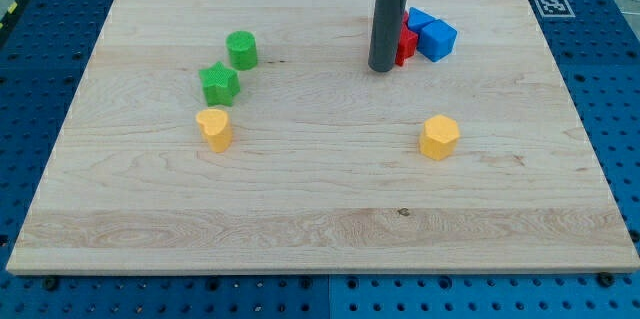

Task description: Move the arm to the left of the red circle

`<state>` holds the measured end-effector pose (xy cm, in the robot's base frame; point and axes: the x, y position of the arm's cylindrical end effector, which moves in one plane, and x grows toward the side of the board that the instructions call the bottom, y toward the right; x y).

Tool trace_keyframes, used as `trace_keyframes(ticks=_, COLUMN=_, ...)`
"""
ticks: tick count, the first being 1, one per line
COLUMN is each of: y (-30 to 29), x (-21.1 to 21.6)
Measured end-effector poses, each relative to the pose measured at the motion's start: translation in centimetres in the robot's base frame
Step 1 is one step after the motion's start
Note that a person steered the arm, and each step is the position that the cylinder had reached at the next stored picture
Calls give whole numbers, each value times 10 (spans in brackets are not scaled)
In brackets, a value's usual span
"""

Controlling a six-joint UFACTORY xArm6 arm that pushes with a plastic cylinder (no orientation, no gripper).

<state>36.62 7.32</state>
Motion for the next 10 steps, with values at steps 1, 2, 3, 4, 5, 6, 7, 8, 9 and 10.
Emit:
trace_keyframes(ticks=1, y=0, x=-1)
trace_keyframes(ticks=2, y=0, x=14)
trace_keyframes(ticks=3, y=-3, x=14)
trace_keyframes(ticks=4, y=-17, x=10)
trace_keyframes(ticks=5, y=-36, x=-7)
trace_keyframes(ticks=6, y=-38, x=-11)
trace_keyframes(ticks=7, y=-47, x=-14)
trace_keyframes(ticks=8, y=-52, x=-30)
trace_keyframes(ticks=9, y=-52, x=-38)
trace_keyframes(ticks=10, y=-52, x=-38)
